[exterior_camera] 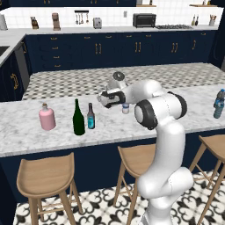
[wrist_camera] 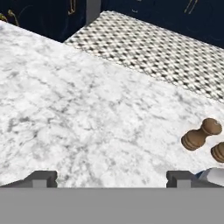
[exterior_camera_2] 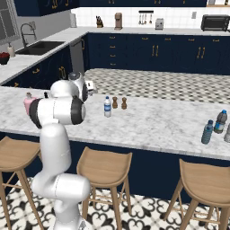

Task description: Move the plastic bottles in the middle to the plastics group, and the glass bottles in the middle to the glass group.

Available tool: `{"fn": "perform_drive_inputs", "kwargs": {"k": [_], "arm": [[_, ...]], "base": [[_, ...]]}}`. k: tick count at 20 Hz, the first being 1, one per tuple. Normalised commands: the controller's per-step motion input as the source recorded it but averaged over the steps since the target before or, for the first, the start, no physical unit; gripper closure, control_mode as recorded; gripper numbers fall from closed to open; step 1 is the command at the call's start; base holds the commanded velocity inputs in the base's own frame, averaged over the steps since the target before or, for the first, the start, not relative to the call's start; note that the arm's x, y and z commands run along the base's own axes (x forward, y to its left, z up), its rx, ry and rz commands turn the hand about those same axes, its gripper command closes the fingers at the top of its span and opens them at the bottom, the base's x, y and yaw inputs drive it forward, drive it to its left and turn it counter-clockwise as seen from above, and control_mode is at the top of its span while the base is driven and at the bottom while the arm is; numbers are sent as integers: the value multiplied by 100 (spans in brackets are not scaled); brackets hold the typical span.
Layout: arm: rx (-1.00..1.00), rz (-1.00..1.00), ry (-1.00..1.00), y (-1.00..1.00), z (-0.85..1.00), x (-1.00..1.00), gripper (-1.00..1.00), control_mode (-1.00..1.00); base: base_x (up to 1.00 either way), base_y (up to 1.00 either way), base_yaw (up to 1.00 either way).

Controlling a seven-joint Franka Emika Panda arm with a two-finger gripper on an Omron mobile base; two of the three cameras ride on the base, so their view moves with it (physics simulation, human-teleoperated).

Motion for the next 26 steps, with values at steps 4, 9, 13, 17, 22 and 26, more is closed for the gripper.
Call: {"fn": "perform_drive_inputs", "kwargs": {"k": [4,9,13,17,22,26], "arm": [[8,-7,15,-17,89,10,-100,-100],[1,-12,32,-76,44,0,-100,-100],[0,-12,33,-86,61,-1,-100,-100],[1,-12,19,-89,11,-8,-100,-100],[3,-3,-16,-33,-35,-18,-100,-100],[0,0,-12,-8,-43,-1,-100,-100]], "base": [[0,0,0],[0,0,0],[0,0,0],[0,0,0],[0,0,0],[0,0,0]]}}
